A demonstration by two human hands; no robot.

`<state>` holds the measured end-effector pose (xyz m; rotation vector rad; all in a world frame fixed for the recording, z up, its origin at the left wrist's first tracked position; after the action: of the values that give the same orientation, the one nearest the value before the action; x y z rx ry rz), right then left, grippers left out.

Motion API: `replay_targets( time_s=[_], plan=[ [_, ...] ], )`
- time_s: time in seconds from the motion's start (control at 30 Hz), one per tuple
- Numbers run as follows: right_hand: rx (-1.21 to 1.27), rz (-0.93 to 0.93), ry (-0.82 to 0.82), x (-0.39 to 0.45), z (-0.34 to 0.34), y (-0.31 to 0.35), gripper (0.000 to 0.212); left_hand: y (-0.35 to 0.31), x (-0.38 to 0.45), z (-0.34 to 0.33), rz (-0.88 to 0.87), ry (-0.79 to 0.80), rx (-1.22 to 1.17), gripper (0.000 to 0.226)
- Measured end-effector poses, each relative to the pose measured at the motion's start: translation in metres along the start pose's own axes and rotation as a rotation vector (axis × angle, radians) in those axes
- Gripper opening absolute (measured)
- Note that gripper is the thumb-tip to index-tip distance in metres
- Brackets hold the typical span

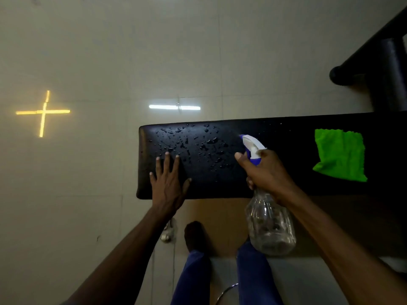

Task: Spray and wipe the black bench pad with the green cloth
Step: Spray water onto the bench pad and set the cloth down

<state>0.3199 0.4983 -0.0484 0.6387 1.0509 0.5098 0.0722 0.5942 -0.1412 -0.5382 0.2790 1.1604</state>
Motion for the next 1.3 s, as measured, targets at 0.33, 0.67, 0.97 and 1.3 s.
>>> replay_targets(
  time_s=[0.33,0.67,0.97,1.3],
  plan=[
    [0.013,0.024,0.126,-0.003,-0.101,0.030,0.042,0.038,-0.012,0.005,-0.056,-0.030,-0.016,0.081],
    [-0.065,0.065,0.288,-0.033,-0.163,0.015,0.024,0.079,-0.034,0.003,-0.073,-0.085,-0.163,0.080],
    [-0.024,-0.020,0.202,-0.050,-0.118,-0.042,0.023,0.022,-0.032,0.003,-0.161,-0.080,-0.128,0.081],
    [0.139,-0.153,-0.120,-0.060,0.010,-0.117,0.028,-0.117,-0.020,-0.033,-0.414,0.034,-0.034,0.079]
  ],
)
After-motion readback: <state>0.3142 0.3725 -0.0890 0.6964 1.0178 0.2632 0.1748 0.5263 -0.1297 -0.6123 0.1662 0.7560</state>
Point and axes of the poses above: each hand's wrist, its own x-axis towards the middle knuckle, its own z-axis out of the back of the hand, y = z × x, the point moved 9 cm from there along x, towards the middle knuckle, and after that the axes turned 2 degrees about y, right-handed, at the moved point
